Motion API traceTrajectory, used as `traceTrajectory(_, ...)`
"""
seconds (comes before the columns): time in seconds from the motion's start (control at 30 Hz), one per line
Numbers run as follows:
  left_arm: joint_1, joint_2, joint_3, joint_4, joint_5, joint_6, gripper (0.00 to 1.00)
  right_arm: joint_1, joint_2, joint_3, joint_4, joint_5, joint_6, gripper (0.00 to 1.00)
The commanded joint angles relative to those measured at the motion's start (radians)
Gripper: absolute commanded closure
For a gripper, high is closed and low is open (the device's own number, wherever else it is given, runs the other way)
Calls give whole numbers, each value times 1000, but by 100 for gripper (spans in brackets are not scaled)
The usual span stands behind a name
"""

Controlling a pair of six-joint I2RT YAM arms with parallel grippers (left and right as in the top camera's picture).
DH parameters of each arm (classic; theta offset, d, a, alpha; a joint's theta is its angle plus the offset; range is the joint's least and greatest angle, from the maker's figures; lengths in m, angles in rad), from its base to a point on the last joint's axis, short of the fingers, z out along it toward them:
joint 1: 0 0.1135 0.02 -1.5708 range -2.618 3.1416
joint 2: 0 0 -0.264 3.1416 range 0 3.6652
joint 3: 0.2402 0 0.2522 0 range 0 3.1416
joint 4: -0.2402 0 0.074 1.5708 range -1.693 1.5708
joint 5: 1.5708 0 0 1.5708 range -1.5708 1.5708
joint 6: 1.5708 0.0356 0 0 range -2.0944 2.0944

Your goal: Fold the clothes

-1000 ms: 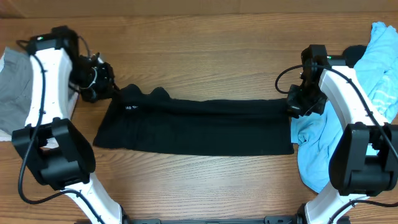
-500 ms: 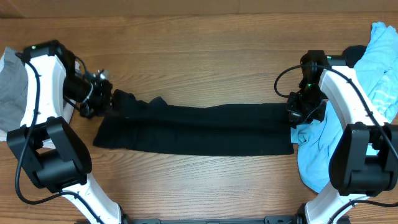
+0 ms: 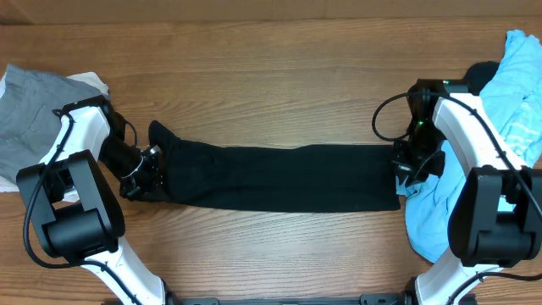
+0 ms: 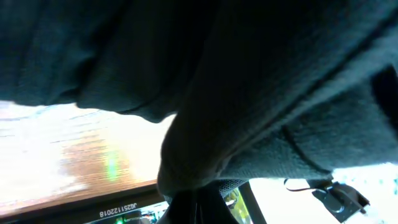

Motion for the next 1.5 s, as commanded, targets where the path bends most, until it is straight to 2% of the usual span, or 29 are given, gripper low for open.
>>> traceTrajectory(0.0,-5,-24,-8,-5,-43,-32,96,-7,-30,-45,-2,6,0,84)
traceTrajectory(0.17,-9,-24,-8,0,-44,-35,96,-7,-30,-93,20,29,0,77)
traceTrajectory(0.27,-9,-29,-4,3,-39,-35,92,-8,-30,-98,43,27,1,76)
traceTrajectory(0.4,-14,-74,-3,0,-19,-23,92,-8,-30,-97,113,-47,-46,73)
traceTrajectory(0.47,-19,-103,-3,-13,-25,-23,88,-8,-30,-97,148,-148,-119,61)
traceTrajectory(0.53,-22,-118,-3,-19,-25,-23,82,-8,-30,-97,175,-180,-149,54)
traceTrajectory(0.6,-24,-131,-3,-30,-17,-23,81,-8,-30,-97,193,-165,-158,49)
traceTrajectory(0.77,-39,-173,-3,2,56,-11,80,-8,-30,-109,241,-143,-158,48)
traceTrajectory(0.9,-78,-218,-3,150,139,-13,80,-8,-30,-115,278,-143,-157,48)
traceTrajectory(1.07,-180,-214,-4,281,147,-20,80,-8,-30,-116,285,-143,-157,49)
traceTrajectory(1.17,-269,-203,-4,330,124,-51,79,-8,-30,-116,285,-143,-158,49)
traceTrajectory(1.27,-334,-198,-4,356,-7,-175,73,-8,-30,-116,284,-143,-158,49)
traceTrajectory(1.33,-363,-198,-4,356,-77,-235,69,-8,-30,-116,281,-143,-158,49)
traceTrajectory(1.47,-388,-198,-5,367,-115,-307,65,-8,-30,-116,278,-143,-158,49)
